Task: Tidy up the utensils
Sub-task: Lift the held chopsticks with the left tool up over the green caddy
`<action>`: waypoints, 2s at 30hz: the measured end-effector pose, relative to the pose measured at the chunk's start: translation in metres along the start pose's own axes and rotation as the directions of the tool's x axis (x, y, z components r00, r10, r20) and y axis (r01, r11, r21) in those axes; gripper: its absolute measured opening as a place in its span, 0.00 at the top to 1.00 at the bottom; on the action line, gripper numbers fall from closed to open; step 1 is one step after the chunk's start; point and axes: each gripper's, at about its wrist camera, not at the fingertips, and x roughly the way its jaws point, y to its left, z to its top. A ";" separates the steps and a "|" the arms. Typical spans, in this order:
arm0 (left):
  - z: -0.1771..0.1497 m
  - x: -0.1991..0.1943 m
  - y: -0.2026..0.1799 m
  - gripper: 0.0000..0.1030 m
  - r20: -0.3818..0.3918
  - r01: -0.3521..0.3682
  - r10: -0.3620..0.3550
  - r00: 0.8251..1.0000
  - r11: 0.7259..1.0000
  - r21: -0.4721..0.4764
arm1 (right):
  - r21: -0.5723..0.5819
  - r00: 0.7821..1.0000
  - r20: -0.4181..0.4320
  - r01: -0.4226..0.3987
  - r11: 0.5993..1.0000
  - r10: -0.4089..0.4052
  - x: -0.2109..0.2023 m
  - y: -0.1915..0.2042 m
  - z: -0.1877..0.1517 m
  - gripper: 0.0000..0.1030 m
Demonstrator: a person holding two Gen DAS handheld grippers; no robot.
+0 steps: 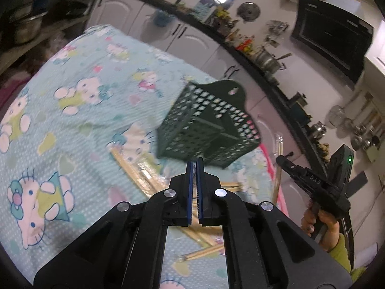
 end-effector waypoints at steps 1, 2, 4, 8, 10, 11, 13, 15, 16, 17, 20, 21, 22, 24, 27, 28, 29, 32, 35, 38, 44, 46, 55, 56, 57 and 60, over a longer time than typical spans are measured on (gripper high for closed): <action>0.002 0.000 -0.005 0.99 0.001 0.010 -0.010 1.000 1.000 0.010 | -0.006 1.000 0.009 -0.004 1.000 0.004 -0.003 0.002 0.001 0.94; 0.002 -0.001 -0.011 0.99 0.002 0.018 -0.018 1.000 1.000 0.020 | -0.010 1.000 0.017 -0.006 1.000 0.006 -0.005 0.006 0.000 0.94; 0.004 -0.002 -0.020 1.00 0.001 0.046 -0.046 0.999 0.998 0.036 | -0.020 0.999 0.034 -0.018 1.000 0.019 -0.013 0.010 0.000 0.94; 0.010 -0.004 -0.044 1.00 -0.001 0.095 -0.095 0.995 0.992 0.083 | -0.039 0.996 0.075 -0.039 0.998 0.042 -0.025 0.015 0.004 0.94; 0.013 -0.006 -0.053 1.00 -0.006 0.125 -0.125 0.992 0.987 0.098 | -0.057 0.993 0.107 -0.046 0.997 0.052 -0.033 0.019 0.008 0.94; 0.015 -0.006 -0.058 1.00 -0.008 0.138 -0.138 0.990 0.985 0.106 | -0.066 0.990 0.125 -0.051 0.997 0.059 -0.037 0.022 0.011 0.94; 0.019 -0.007 -0.069 1.00 -0.008 0.157 -0.157 0.988 0.980 0.125 | -0.081 0.985 0.159 -0.052 0.995 0.064 -0.044 0.025 0.014 0.94; 0.024 -0.007 -0.078 1.00 -0.009 0.178 -0.178 0.984 0.974 0.137 | -0.098 0.978 0.195 -0.054 0.994 0.073 -0.050 0.029 0.018 0.94; 0.026 -0.008 -0.082 1.00 -0.009 0.187 -0.188 0.982 0.972 0.142 | -0.110 0.973 0.217 -0.056 0.992 0.079 -0.054 0.031 0.020 0.94; 0.029 -0.008 -0.087 1.00 -0.009 0.197 -0.198 0.980 0.969 0.149 | -0.124 0.968 0.236 -0.056 0.991 0.084 -0.057 0.033 0.022 0.94; 0.040 -0.012 -0.102 1.00 0.007 0.209 -0.214 0.977 0.961 0.183 | -0.164 0.952 0.291 -0.049 0.985 0.095 -0.064 0.039 0.029 0.94; 0.042 -0.014 -0.106 1.00 0.012 0.210 -0.217 0.976 0.958 0.193 | -0.172 0.947 0.303 -0.051 0.984 0.102 -0.065 0.041 0.031 0.94; 0.046 -0.016 -0.110 1.00 0.019 0.213 -0.222 0.975 0.955 0.204 | -0.178 0.944 0.313 -0.052 0.983 0.107 -0.065 0.042 0.033 0.94; 0.053 -0.020 -0.117 1.00 0.035 0.214 -0.227 0.973 0.951 0.225 | -0.191 0.936 0.333 -0.053 0.980 0.116 -0.065 0.045 0.037 0.94; 0.066 -0.029 -0.127 1.00 0.064 0.211 -0.234 0.970 0.944 0.254 | -0.209 0.926 0.359 -0.044 0.977 0.118 -0.064 0.048 0.044 0.94; 0.070 -0.032 -0.130 1.00 0.072 0.209 -0.235 0.969 0.943 0.260 | -0.215 0.923 0.365 -0.046 0.976 0.124 -0.064 0.049 0.047 0.94; 0.074 -0.034 -0.133 1.00 0.079 0.208 -0.236 0.968 0.941 0.266 | -0.218 0.920 0.371 -0.047 0.975 0.127 -0.062 0.050 0.050 0.94; 0.087 -0.039 -0.141 1.00 0.105 0.200 -0.237 0.966 0.939 0.281 | -0.227 0.909 0.394 -0.047 0.973 0.136 -0.061 0.053 0.057 0.94; 0.098 -0.040 -0.146 1.00 0.128 0.194 -0.239 0.963 0.937 0.290 | -0.243 0.891 0.429 -0.043 0.969 0.147 -0.060 0.057 0.066 0.94; 0.108 -0.040 -0.149 1.00 0.143 0.189 -0.238 0.961 0.938 0.292 | -0.252 0.871 0.465 -0.041 0.967 0.158 -0.059 0.060 0.078 0.94; 0.119 -0.039 -0.147 1.00 0.168 0.174 -0.228 0.959 0.942 0.286 | -0.260 0.837 0.524 -0.019 0.965 0.158 -0.050 0.065 0.100 0.94; 0.121 -0.038 -0.144 1.00 0.170 0.170 -0.223 0.960 0.945 0.280 | -0.260 0.830 0.537 -0.005 0.966 0.149 -0.045 0.066 0.104 0.94; 0.128 -0.026 -0.132 1.00 0.174 0.166 -0.211 0.962 0.956 0.243 | -0.253 0.813 0.575 0.065 0.965 0.096 -0.013 0.065 0.112 0.94; 0.128 -0.025 -0.131 1.00 0.174 0.166 -0.211 0.962 0.956 0.241 | -0.253 0.810 0.579 0.074 0.965 0.089 -0.011 0.065 0.111 0.94; 0.128 -0.022 -0.130 1.00 0.173 0.167 -0.211 0.962 0.957 0.238 | -0.256 0.808 0.582 0.080 0.963 0.087 -0.007 0.065 0.110 0.94; 0.127 -0.018 -0.129 1.00 0.169 0.173 -0.214 0.962 0.958 0.230 | -0.261 0.804 0.590 0.103 0.960 0.074 0.003 0.066 0.108 0.94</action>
